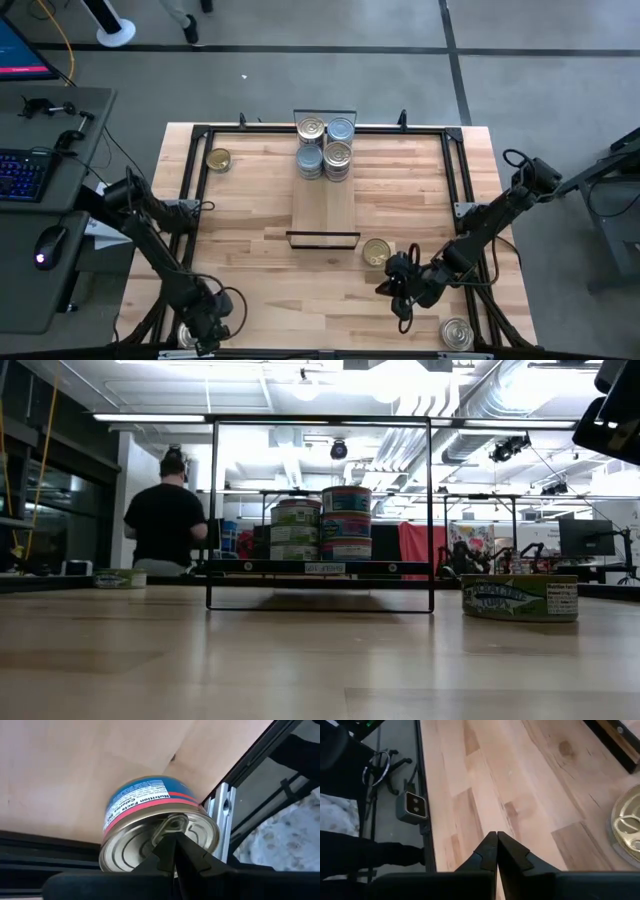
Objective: Stack canned seafood by type on shelf
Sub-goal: Move the pink and blue tuna can to the bottom middle of the table
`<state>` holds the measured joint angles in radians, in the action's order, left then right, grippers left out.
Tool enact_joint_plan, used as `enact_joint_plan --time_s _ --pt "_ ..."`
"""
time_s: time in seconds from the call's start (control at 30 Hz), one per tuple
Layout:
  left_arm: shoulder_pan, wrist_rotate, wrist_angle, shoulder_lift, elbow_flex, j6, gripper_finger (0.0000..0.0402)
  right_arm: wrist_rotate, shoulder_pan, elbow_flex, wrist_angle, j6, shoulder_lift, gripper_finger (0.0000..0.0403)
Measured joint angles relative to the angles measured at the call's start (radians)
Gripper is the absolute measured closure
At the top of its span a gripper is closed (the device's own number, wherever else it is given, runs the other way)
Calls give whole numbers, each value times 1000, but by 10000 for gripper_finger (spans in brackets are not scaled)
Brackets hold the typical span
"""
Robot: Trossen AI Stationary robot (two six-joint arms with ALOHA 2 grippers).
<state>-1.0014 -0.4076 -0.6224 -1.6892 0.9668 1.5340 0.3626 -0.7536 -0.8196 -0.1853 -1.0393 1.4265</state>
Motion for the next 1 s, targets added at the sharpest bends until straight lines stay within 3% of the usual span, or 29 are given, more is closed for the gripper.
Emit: enact_joint_plan --time_s 0.1,0.27,0.47,0.6,0.83,1.0 --pt "45 41 9 -10 0 -48 402 -5 0 0 11 1 0 402" --pt "179 275 89 -8 2 -195 402 -15 0 0 37 30 0 402" --pt "363 569 356 -24 -9 -459 401 -45 0 0 57 34 0 402" --pt "476 575 505 -66 6 -613 401 -44 0 0 103 34 0 402" --pt "520 420 458 -198 213 -890 401 -4 -21 0 209 80 2 403" --pt "483 584 266 -120 283 -1022 401 57 -45 0 352 121 73 403"
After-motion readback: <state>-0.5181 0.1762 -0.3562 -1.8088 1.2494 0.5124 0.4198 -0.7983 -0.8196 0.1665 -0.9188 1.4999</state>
